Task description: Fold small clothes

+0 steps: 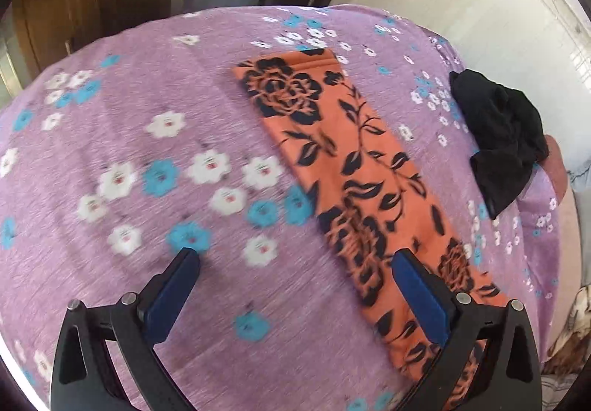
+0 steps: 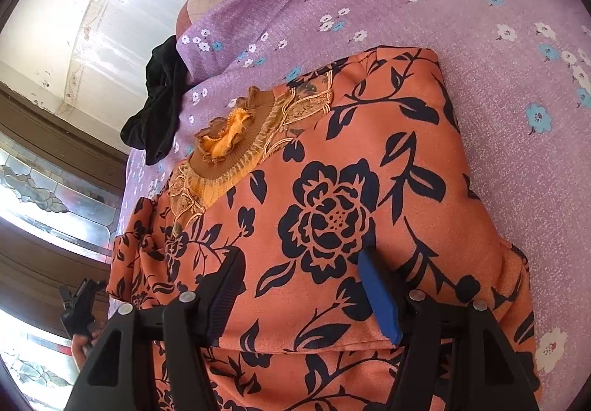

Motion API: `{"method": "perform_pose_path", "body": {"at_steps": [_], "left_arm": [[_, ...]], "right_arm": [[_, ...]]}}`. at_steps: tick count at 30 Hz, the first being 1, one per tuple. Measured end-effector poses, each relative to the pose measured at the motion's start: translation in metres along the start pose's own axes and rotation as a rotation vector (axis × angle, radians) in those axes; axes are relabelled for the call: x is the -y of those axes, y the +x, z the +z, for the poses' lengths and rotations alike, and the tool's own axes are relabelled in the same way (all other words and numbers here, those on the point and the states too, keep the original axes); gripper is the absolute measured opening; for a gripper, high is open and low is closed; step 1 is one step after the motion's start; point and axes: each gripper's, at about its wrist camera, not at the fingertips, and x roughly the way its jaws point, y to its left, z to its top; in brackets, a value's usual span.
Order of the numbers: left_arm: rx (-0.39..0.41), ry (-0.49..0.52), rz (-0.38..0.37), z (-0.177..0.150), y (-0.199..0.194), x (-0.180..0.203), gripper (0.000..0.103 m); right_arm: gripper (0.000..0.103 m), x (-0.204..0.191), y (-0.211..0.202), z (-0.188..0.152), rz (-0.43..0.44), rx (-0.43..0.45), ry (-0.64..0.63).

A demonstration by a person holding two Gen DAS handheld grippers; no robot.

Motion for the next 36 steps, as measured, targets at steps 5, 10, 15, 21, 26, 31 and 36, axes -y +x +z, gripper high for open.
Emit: {"method": "perform_pose_path", "body": {"at_steps": [5,10,15,21,26,31,36], "left_arm": [[0.032,-0.003,-0.077,0.023,0.020,0.005,0.087],[0.042,0.021,-0.082,0.034,0.042,0.014,0.018],[0.062,0.050,-0.098,0.038,0.040,0.028,0.005],[0.202,0.316,-0.158,0.011,-0.036,0.110,0.005],[0.283,0.629,-0.312,-0.071,-0.104,0.204,0.005],[0.214,0.996,-0.488,-0.195,-0.138,0.284,0.007],[0.207,1.258,-0.550,-0.272,-0.154,0.295,0.078]], "right_arm": [[0.068,0.000,0.000,0.001,0.001,-0.003,0.007],[0.069,0.000,0.000,0.001,-0.002,-0.005,0.004],[0.069,-0.001,0.000,0.001,0.002,-0.007,0.014],[0.069,0.001,-0.006,0.005,0.019,0.011,0.055],[0.069,0.005,-0.029,0.013,0.039,0.111,0.073],[0.069,0.017,-0.059,0.025,0.054,0.242,0.105],[0.072,0.036,-0.079,0.032,0.093,0.309,0.181]]}}
